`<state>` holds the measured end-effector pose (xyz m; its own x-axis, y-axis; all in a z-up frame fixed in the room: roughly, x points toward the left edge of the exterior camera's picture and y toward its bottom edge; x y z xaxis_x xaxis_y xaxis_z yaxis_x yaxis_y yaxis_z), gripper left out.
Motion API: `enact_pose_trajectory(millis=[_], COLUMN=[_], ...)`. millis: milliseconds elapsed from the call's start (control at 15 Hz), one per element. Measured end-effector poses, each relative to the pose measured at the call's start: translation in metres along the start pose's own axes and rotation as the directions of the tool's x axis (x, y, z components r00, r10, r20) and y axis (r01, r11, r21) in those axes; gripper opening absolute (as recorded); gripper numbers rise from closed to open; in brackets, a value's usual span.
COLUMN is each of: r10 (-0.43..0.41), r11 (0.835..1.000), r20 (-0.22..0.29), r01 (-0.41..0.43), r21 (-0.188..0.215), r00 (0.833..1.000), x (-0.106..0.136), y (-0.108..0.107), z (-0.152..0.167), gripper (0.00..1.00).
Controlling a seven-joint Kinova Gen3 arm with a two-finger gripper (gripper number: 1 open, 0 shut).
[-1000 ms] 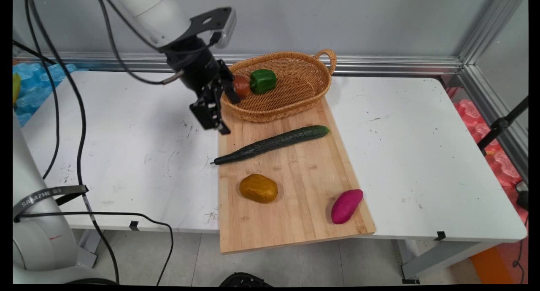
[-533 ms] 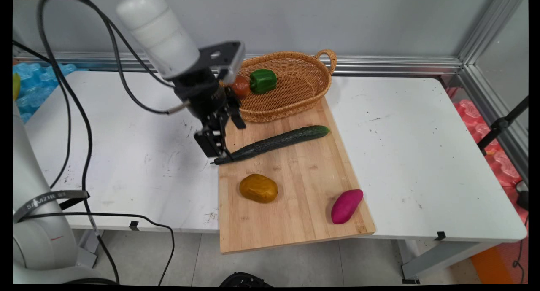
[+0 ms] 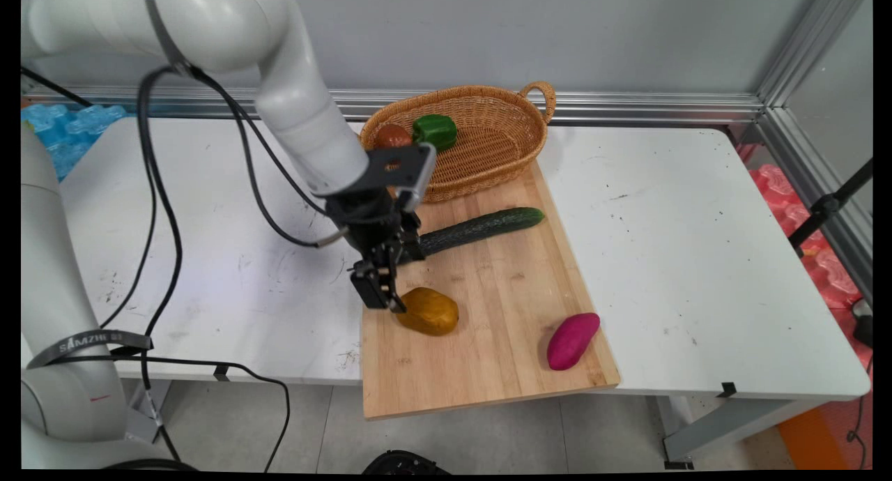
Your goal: Pick up the potato from the cutting board, then place the picked object in the vegetable basket
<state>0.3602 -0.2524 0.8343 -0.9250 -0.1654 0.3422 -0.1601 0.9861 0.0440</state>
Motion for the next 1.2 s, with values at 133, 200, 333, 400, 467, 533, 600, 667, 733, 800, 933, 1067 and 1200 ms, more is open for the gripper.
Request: enact_pose_trajectory(millis=[133, 200, 333, 400, 467, 533, 600, 667, 733, 800, 933, 1067, 1200], r10=[0.007, 0.008, 0.01, 0.012, 0.016, 0.019, 0.023, 0.029, 0.032, 0.033, 0.035, 0.029, 0.005], r11=[1.0, 1.0, 1.0, 1.0, 1.0, 1.0, 0.999, 0.999, 0.999, 0.999, 0.999, 0.999, 1.0], r20=[0.002, 0.002, 0.003, 0.003, 0.002, 0.002, 0.0, -0.004, -0.008, -0.01, -0.018, -0.027, -0.039], r01=[-0.007, -0.008, -0.01, -0.012, -0.016, -0.019, -0.023, -0.029, -0.033, -0.034, -0.036, -0.03, -0.005], r21=[-0.004, -0.006, -0.011, -0.013, -0.017, -0.019, -0.023, -0.026, -0.028, -0.03, -0.032, -0.024, -0.008], r00=[1.0, 1.0, 1.0, 1.0, 1.0, 1.0, 1.0, 1.0, 0.999, 0.999, 0.999, 0.999, 0.999], x=[0.002, 0.003, 0.005, 0.006, 0.006, 0.006, 0.007, 0.008, 0.009, 0.009, 0.012, 0.015, 0.021], y=[-0.002, -0.002, -0.003, -0.004, -0.004, -0.004, -0.004, -0.004, -0.004, -0.004, -0.004, -0.004, -0.006], z=[0.02, 0.026, 0.04, 0.044, 0.049, 0.051, 0.052, 0.053, 0.052, 0.051, 0.043, 0.029, 0.008], gripper=[1.0, 1.0, 1.0, 1.0, 0.0, 0.0, 0.0, 0.0, 0.0, 0.0, 0.0, 0.0, 0.0])
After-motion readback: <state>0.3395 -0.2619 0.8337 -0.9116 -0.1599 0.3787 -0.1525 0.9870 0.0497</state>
